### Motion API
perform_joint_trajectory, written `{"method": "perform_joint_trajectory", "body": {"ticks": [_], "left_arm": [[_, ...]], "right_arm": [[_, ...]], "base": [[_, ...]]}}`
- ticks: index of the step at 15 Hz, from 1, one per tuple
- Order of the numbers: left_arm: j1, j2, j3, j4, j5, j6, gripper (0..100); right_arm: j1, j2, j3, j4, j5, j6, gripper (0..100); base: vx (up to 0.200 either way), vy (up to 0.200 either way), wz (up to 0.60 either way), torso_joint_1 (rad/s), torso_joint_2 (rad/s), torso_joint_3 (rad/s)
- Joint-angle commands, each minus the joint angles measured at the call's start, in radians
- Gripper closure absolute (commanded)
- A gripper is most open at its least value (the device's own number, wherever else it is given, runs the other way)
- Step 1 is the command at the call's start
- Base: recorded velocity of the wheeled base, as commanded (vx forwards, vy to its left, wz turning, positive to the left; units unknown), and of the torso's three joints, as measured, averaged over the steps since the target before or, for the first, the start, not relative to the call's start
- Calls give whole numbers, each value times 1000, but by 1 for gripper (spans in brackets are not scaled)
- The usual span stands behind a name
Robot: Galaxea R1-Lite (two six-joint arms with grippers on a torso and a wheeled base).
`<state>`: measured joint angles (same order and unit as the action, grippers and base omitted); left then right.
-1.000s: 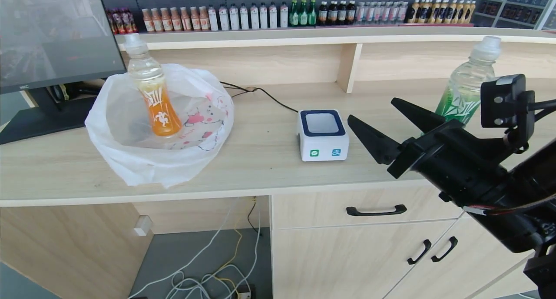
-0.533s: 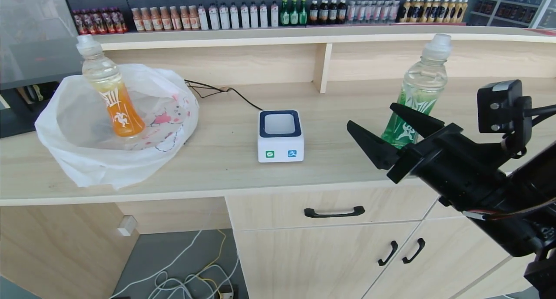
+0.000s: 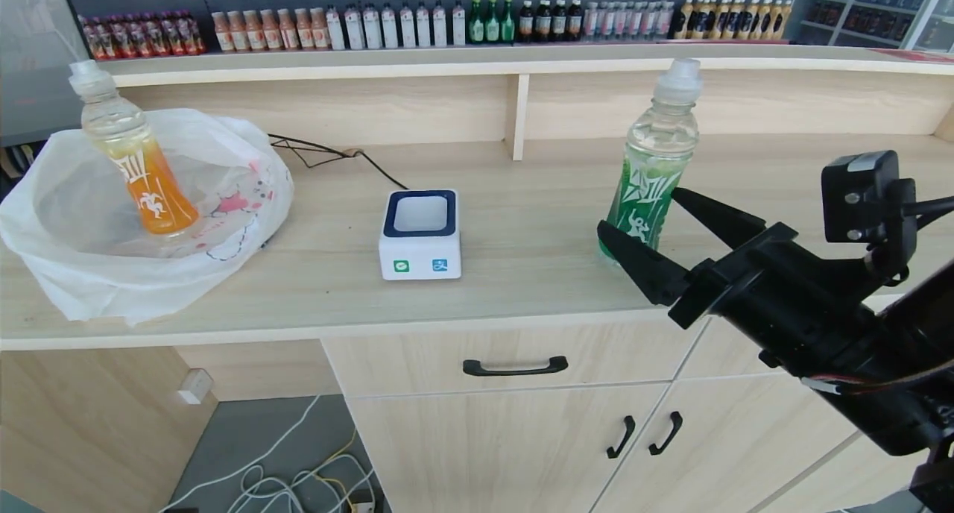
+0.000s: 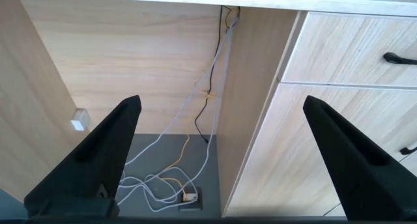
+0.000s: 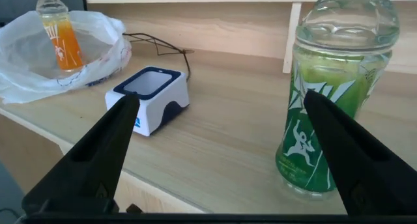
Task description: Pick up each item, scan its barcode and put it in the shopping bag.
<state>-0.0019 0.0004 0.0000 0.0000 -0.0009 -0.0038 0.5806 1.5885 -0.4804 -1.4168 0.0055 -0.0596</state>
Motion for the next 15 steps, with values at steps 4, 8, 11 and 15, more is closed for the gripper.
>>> {"method": "perform_joint_trajectory", "body": {"ticks": [4, 8, 11, 15], "left_arm": [[2, 0, 0, 0, -1, 2, 0], [2, 0, 0, 0, -1, 4, 0], [2, 0, 0, 0, -1, 4, 0], [2, 0, 0, 0, -1, 4, 0]], "right_arm": [[-111, -12, 46, 1, -21, -3, 0], [-208, -16, 82, -1, -67, -5, 0], [-205, -12, 80, 2, -73, -26, 0], [-131, 31, 26, 4, -177, -46, 0]], "base": [[0, 0, 0, 0, 0, 0], [0, 0, 0, 0, 0, 0], [0, 0, 0, 0, 0, 0], [0, 0, 0, 0, 0, 0]]}}
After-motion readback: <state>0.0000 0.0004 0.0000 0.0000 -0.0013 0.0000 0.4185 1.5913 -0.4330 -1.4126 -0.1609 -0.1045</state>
